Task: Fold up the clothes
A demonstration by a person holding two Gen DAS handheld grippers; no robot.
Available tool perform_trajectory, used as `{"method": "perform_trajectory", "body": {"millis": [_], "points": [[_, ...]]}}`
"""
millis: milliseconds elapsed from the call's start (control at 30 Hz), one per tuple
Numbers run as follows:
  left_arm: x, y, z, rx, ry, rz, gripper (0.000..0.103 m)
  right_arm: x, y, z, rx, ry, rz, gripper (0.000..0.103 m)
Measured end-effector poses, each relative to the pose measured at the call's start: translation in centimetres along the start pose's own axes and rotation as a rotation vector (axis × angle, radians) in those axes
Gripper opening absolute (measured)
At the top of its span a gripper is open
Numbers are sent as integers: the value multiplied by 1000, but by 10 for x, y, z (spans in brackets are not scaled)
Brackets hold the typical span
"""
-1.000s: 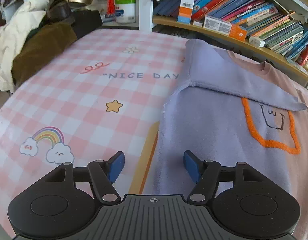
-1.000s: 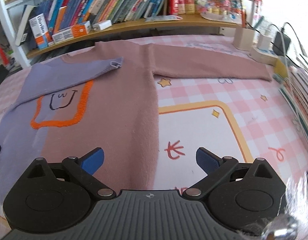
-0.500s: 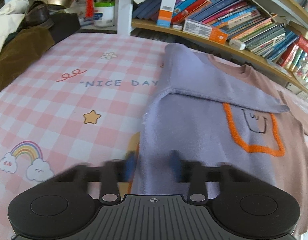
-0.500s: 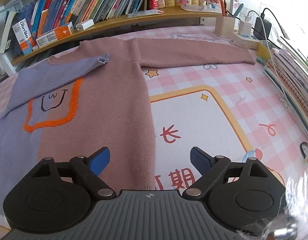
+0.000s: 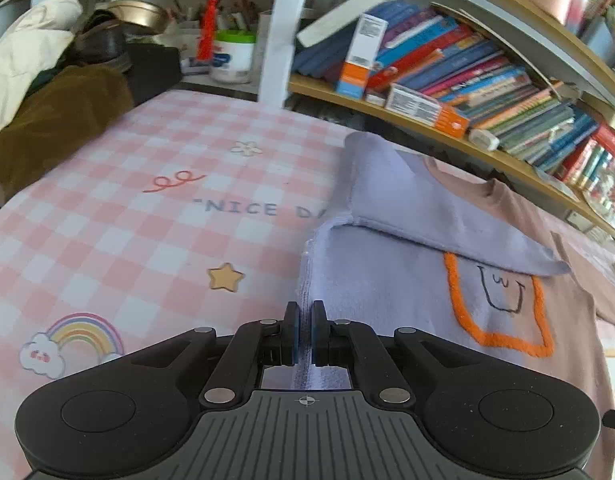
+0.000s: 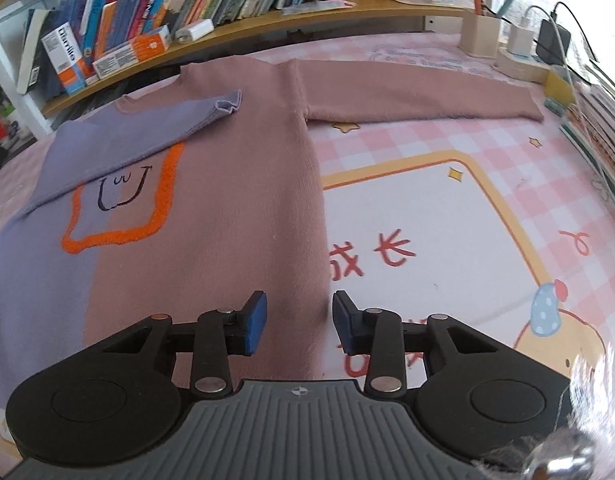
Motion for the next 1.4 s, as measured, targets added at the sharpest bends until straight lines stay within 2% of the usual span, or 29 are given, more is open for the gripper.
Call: {"method": "perform_trajectory", "body": {"millis": [333, 367, 400, 433, 500, 567, 667, 767, 800, 833, 900, 1067, 1400], "points": [[-4, 0, 11, 16, -9, 22, 4, 1, 2, 10, 17, -6, 8, 35], [-5, 0, 12, 16, -11, 27, 4, 3, 1, 11, 17, -10, -4, 38], [-6, -1, 12, 16, -14, 29, 4, 5, 0, 11, 21, -14, -13, 52], [-7, -1, 12, 17, -16, 31, 4, 7, -1, 12, 25, -17, -22, 61], [-8, -1, 12, 17, -20, 32, 4, 10, -3, 14, 33, -24, -40, 61], [-9, -1, 12, 17, -22, 33, 4, 8, 0, 17, 43, -39, -19, 60], [-11, -2, 12, 17, -25, 36, 4, 0, 5, 17, 32, -60, 28, 55], [-12, -1, 12, 18, -28, 41, 4, -4, 7, 16, 23, -69, 45, 43], [-12, -1, 12, 19, -29, 42, 4, -4, 7, 17, 26, -77, 44, 38], [-13, -1, 12, 20, -30, 42, 4, -4, 8, 18, 35, -83, 43, 25], [-12, 0, 14, 23, -35, 42, 4, -4, 9, 22, 64, -95, 45, 14], [-9, 3, 19, 38, -52, 31, 4, 1, 17, 30, 104, -123, 31, 12], [-8, 9, 24, 39, -50, 37, 4, 4, 21, 39, 108, -163, 5, 12]]}}
Point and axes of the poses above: each gripper's, at about its wrist camera, not at the fingertips, and y roughly the way its jaws point, z to its left, x to its top, the point moved 8 cm from there along y, roughly the way its jaws point, and after that the axes turned 11 degrees about -z, right-handed, at the moved point
